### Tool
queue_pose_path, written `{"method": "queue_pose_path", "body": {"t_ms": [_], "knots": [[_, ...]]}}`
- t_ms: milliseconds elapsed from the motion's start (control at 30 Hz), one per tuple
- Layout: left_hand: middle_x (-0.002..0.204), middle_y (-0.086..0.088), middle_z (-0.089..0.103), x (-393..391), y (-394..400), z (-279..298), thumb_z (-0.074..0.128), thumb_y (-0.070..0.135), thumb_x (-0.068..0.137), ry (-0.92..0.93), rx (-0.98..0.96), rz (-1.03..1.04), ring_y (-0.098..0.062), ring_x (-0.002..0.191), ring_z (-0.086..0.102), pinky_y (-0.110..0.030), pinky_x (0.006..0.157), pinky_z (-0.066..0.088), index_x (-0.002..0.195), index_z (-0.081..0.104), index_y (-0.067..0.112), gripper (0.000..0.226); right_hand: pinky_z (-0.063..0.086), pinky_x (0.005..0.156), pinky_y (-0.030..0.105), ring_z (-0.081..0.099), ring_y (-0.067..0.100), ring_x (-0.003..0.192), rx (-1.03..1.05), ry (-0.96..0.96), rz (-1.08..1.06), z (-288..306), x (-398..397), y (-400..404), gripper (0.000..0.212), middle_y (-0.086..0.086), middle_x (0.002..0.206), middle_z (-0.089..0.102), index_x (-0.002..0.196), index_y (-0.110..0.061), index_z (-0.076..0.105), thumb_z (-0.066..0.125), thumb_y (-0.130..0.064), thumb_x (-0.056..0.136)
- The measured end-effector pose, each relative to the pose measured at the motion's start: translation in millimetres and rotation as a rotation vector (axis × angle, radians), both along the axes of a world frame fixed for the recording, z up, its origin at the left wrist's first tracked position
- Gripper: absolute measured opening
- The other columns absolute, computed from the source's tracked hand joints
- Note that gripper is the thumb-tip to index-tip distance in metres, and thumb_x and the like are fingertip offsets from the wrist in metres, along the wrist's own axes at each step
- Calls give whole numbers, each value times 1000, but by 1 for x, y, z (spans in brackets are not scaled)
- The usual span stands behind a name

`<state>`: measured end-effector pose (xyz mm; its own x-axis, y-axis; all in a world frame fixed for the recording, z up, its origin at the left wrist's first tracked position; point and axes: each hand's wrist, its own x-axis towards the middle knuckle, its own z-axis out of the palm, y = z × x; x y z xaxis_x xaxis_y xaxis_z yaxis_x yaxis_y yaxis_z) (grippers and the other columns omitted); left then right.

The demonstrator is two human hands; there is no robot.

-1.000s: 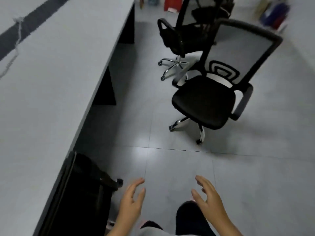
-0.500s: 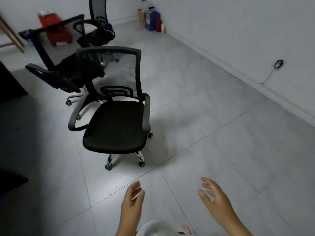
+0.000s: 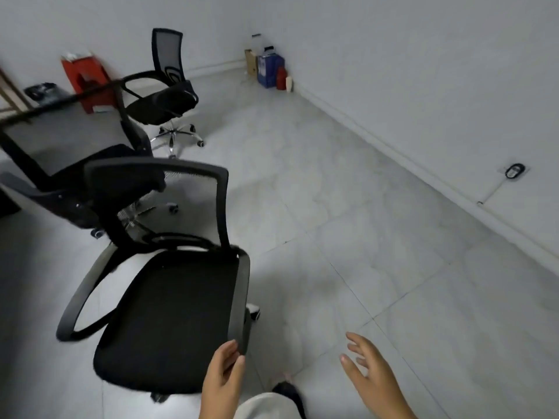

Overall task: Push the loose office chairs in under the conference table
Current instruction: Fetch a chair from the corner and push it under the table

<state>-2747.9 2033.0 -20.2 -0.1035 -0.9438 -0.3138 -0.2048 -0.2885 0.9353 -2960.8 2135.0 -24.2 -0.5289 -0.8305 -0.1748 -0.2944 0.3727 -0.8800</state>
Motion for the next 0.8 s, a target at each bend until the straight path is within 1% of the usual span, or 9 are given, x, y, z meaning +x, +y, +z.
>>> {"method": "queue_pose_path", "body": {"t_ms": [67,167,300,400,433,533,633,700,800], "knots": [[105,-14,57,-32,-49,10,54,-6,83,18,-40,-37,-24,99,53,-7,73,43,102,54,10,25,36,77,-4,46,-22,95,-48,8,-1,10,-24,-48,52,-9,108,53,92,-79,32,59,-79,48],[104,-11,56,-75,-110,20,54,-3,84,3,-76,-83,-13,92,57,-5,67,43,103,53,13,25,35,78,-4,44,-23,99,-73,6,-4,15,-60,-96,56,-13,109,51,95,-77,33,42,-92,41],[106,-18,58,-126,-167,6,55,-10,80,-19,-61,-55,2,79,61,3,63,41,101,55,8,27,37,77,-3,47,-17,101,-20,-39,-5,7,-110,-143,58,-14,103,61,93,-68,49,53,-87,38],[106,-25,60,-164,-202,-13,56,-15,77,-29,-11,41,15,69,59,4,61,40,98,58,5,29,39,76,-2,56,-4,97,22,-49,20,-5,-156,-187,56,-11,104,64,88,-73,44,78,-53,48],[106,-26,61,-176,-214,-18,55,-16,77,-28,-4,83,17,67,58,3,61,40,97,58,5,29,38,75,-3,57,-3,96,26,-37,30,-7,-175,-205,55,-14,98,64,85,-74,44,78,-53,48],[106,-25,61,-214,-250,-21,55,-15,77,-27,1,201,18,65,57,4,60,40,98,57,3,27,37,73,-4,49,-20,93,2,-31,73,-2,-239,-270,55,-17,96,59,83,-78,39,55,-87,32],[104,-20,59,-248,-287,-7,53,-15,79,-20,-24,305,19,66,57,4,62,40,94,58,10,30,38,75,-4,48,-23,92,-29,-19,167,12,-299,-335,55,-15,103,55,86,-77,39,42,-94,34],[101,-20,57,-267,-310,-4,51,-18,78,-16,-46,369,18,67,57,4,63,41,88,57,16,36,37,75,-4,48,-23,93,-17,-15,248,22,-332,-379,47,-13,103,55,88,-76,39,54,-84,44],[103,-21,57,-288,-340,-5,51,-18,78,-43,-27,469,20,69,57,4,64,41,97,55,6,31,39,72,-4,50,-23,88,39,-39,316,25,-365,-436,54,-10,97,62,82,-75,44,73,-30,70]]}}
